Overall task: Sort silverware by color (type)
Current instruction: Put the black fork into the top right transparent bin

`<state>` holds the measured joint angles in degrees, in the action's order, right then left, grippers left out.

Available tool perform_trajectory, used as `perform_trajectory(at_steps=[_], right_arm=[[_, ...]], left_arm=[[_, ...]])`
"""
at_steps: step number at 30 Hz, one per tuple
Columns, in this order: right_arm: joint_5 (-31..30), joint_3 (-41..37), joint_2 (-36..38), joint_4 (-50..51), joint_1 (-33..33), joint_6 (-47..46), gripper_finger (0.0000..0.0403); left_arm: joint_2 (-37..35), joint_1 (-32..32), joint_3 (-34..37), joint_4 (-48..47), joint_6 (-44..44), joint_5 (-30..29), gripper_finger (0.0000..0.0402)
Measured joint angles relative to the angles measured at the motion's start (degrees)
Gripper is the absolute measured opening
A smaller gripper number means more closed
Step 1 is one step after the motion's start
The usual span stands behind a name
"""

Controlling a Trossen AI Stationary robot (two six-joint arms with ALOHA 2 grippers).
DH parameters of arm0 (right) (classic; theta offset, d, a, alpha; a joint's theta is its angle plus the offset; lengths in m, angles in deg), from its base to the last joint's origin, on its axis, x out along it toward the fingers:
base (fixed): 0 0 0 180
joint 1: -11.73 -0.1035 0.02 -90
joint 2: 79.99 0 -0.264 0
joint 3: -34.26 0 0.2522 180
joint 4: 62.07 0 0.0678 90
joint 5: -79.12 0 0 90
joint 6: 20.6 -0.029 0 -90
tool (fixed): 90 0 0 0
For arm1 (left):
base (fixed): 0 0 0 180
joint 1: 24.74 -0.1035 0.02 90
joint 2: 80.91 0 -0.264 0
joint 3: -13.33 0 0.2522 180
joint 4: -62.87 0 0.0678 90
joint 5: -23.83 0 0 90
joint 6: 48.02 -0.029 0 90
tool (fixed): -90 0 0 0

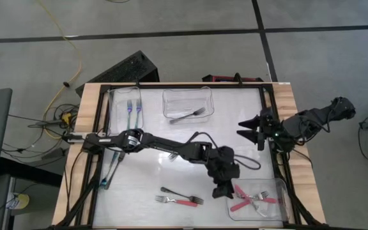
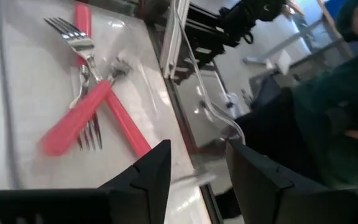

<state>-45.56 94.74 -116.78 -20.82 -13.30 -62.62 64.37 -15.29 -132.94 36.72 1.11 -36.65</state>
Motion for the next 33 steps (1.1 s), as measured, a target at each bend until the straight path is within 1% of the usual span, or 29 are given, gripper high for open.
perform_trajectory(at_steps=[2,5,8,10,13,18,21,25,27,29,31,33], right_arm=[[2.26,0.0,0.01,-0.02,-0.02,-0.02,0.0271],[4.02,0.0,0.02,-0.02,-0.09,-0.46,0.0271],[4.21,0.0,0.07,0.02,-0.09,-1.48,0.0271],[4.23,0.0,0.13,0.01,-0.09,-1.63,0.0271],[4.15,0.0,0.11,-0.04,-0.09,-2.25,0.0271],[2.96,0.0,-1.47,-0.08,0.08,-4.36,0.0271],[0.54,0.02,-4.04,-0.1,0.07,-6.72,0.0271],[-0.19,0.02,-8.91,-2.22,0.09,-7.67,0.0271],[-0.2,0.02,-11.84,-5.51,0.09,-7.63,0.0271],[-0.25,0.02,-15.0,-9.66,0.09,-6.52,0.0271],[-0.27,0.02,-18.37,-14.15,0.09,-4.76,0.0271],[-0.24,0.02,-21.59,-17.92,0.24,-3.19,0.0271]], left_arm=[[-0.44,-0.68,-0.73,-1.91,-0.28,1.3,0.0139],[-1.84,-1.09,-2.23,-7.59,-3.72,0.57,0.0139],[-4.52,-0.92,-2.42,-15.74,-8.71,-0.61,0.0139],[-6.54,-0.59,-2.4,-23.36,-12.91,-3.03,0.0139],[-10.05,0.41,-2.36,-37.43,-20.45,-10.03,0.0139],[-15.82,2.75,-2.36,-58.51,-30.25,-26.61,0.0139],[-18.54,4.05,-2.35,-68.16,-32.63,-35.64,0.0139],[-22.04,5.66,-1.74,-76.5,-33.09,-45.44,0.0139],[-25.02,6.5,1.48,-76.84,-33.84,-47.95,0.0139],[-29.53,7.45,7.67,-75.13,-36.26,-47.86,0.0139],[-35.45,8.15,16.77,-70.85,-38.72,-46.16,0.0139],[-42.21,8.46,28.15,-63.55,-39.23,-43.71,0.0139]])
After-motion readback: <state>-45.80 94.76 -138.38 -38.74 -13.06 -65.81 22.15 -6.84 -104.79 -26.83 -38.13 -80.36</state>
